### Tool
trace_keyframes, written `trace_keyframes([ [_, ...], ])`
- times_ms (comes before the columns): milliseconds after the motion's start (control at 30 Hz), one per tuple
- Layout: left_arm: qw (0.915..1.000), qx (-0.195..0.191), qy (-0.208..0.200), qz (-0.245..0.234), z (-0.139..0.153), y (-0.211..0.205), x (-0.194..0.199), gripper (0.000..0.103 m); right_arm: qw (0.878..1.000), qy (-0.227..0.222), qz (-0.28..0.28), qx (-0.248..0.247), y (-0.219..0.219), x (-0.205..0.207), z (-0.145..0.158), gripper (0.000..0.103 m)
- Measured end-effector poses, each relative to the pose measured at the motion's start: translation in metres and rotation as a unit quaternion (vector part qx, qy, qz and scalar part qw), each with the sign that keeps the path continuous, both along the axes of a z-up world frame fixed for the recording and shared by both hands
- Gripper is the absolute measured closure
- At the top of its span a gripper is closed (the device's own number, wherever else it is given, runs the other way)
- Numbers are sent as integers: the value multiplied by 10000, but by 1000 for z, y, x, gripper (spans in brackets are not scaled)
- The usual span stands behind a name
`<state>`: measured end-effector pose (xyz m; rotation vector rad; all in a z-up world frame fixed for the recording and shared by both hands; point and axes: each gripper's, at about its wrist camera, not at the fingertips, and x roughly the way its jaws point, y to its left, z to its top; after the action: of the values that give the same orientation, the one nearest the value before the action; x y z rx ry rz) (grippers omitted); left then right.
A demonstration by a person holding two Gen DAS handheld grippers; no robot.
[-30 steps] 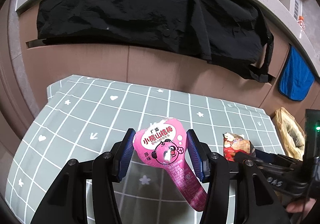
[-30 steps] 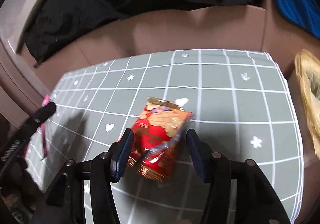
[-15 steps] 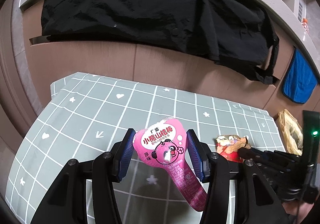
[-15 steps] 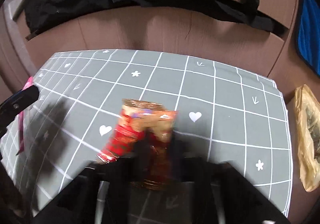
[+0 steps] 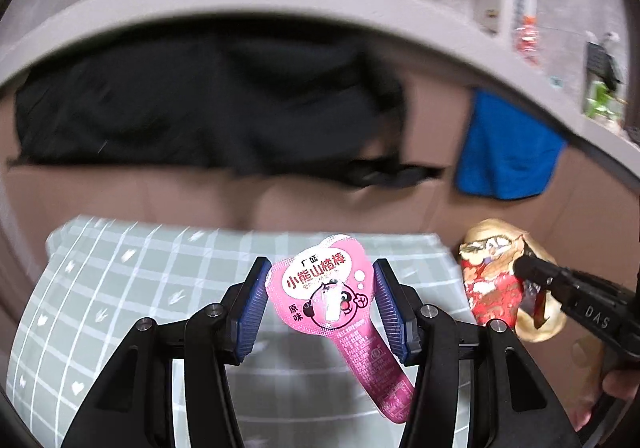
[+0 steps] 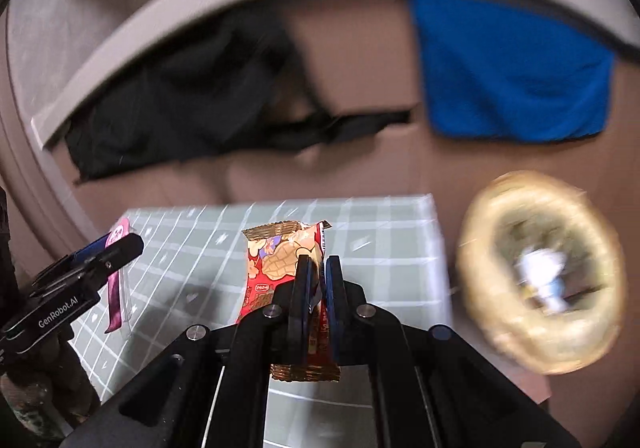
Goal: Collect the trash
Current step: 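Carry the pink pouch and red wrapper over the bin and open both grippers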
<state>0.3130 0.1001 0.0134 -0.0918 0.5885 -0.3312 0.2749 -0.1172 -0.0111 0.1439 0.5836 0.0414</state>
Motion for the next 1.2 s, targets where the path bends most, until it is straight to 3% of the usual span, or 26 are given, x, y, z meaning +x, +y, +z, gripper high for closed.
trace_keyframes([
  [233,9969,-139,-523,-572,50,-97,-18,51,9922,-819,-665,-659,-79,-42,62,97],
  [433,9928,-126,-677,-976,62,-180,-26,51,9853,-1206,-892,-815,-147,-63,82,97],
  [633,9911,-64,-604,-1182,47,-250,-23,51,9872,-1084,-912,-737,-204,-54,67,97],
  [767,9902,153,-335,-1347,24,-288,-8,51,9900,-909,-955,-500,-234,-45,46,96],
  [1200,9898,208,351,-1364,-20,-326,38,50,9953,-300,-915,42,-272,-4,-15,93],
])
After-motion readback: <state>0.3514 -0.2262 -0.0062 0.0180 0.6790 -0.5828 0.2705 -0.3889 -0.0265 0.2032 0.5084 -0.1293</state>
